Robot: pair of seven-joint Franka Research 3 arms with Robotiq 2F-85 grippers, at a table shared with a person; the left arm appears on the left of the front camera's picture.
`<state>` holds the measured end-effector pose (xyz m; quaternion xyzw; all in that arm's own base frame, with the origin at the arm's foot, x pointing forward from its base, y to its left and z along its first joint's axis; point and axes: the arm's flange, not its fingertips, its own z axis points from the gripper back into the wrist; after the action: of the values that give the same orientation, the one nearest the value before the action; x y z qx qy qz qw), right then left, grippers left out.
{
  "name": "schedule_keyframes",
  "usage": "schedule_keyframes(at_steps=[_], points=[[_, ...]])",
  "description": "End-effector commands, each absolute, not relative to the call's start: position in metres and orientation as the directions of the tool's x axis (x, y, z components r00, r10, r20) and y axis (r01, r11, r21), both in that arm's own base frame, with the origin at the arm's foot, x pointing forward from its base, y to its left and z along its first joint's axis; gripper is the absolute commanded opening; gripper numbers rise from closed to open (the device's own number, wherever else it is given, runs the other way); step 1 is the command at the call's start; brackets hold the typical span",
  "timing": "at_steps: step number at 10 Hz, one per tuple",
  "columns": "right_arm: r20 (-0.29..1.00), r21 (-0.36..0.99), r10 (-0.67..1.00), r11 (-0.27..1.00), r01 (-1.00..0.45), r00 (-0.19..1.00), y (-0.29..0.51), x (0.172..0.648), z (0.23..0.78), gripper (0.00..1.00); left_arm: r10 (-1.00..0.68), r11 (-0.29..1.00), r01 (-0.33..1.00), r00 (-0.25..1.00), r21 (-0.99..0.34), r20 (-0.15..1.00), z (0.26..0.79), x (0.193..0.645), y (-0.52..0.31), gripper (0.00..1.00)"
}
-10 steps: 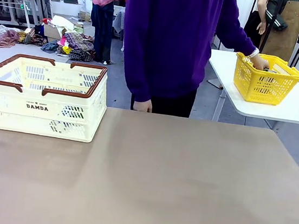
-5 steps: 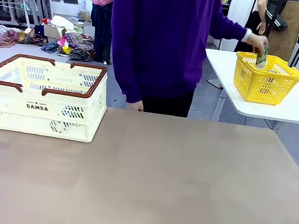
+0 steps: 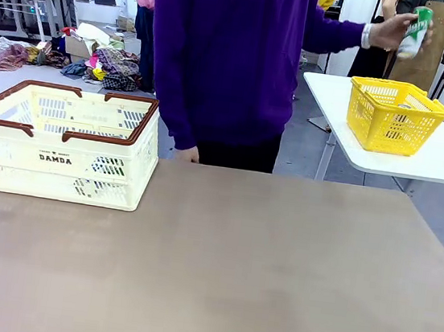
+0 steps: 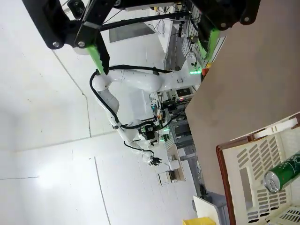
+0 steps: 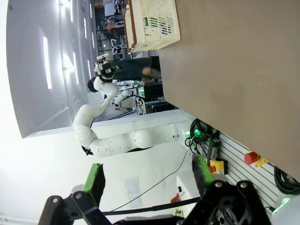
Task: Place the drinks into the Shopping basket.
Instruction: Pick up one drink and place it into the Shopping basket.
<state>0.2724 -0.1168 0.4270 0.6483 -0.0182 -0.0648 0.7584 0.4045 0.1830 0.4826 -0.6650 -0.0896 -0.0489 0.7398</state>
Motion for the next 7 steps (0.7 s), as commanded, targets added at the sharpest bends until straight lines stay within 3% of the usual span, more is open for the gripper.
schedule_keyframes(at_steps=[1, 7], points=[[-0.066, 0.987, -0.128, 0.134, 0.083, 0.990, -0.1159, 0.2722, 0.4313, 1.00, 0.032, 0.109, 0.203, 0.978, -0.973, 0.207, 0.4856, 0.4012, 0.1851, 1.00], [-0.066, 0.987, -0.128, 0.134, 0.083, 0.990, -0.1159, 0.2722, 0.4313, 1.00, 0.032, 0.109, 0.203, 0.978, -0.973, 0.207, 0.4856, 0.4012, 0.1851, 1.00]])
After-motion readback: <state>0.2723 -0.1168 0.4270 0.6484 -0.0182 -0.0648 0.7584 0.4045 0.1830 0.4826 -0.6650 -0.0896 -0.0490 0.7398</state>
